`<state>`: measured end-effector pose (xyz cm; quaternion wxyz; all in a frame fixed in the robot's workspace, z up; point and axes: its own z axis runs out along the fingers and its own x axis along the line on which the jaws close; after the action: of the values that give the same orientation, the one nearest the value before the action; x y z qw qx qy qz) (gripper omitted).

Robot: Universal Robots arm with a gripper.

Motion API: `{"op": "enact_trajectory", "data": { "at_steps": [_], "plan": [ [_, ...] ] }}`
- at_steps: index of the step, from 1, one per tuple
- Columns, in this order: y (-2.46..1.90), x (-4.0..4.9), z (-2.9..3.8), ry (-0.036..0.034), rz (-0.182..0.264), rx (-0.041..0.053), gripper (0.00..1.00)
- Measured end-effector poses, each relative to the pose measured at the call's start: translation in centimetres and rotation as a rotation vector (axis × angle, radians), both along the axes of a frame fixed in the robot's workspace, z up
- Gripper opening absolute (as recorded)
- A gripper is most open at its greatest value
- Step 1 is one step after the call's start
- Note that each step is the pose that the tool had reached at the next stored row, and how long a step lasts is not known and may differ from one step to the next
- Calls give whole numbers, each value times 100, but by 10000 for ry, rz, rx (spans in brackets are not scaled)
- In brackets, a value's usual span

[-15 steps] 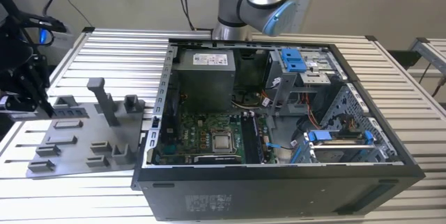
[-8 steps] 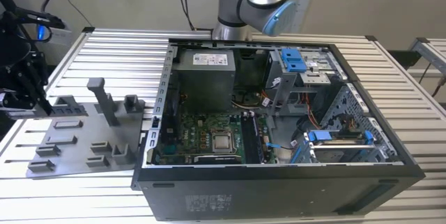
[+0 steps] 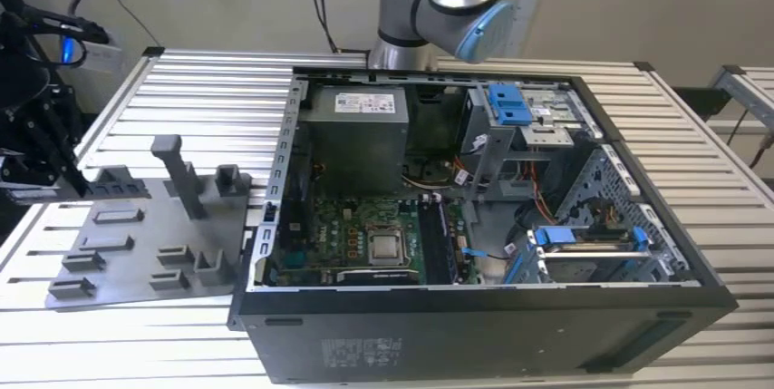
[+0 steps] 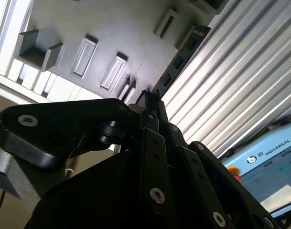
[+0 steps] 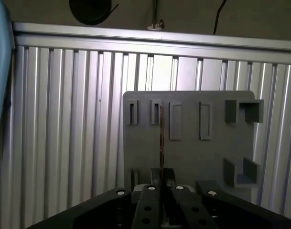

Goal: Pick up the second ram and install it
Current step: 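Pick up the second ram and move it above second insertion slot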

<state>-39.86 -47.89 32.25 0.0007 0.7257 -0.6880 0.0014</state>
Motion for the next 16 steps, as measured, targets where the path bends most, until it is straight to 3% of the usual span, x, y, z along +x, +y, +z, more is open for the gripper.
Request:
{"op": "enact_trajectory", "data": {
  "at_steps": [16],
  "plan": [
    [0,0,142,0,0,0,14]
  ]
}}
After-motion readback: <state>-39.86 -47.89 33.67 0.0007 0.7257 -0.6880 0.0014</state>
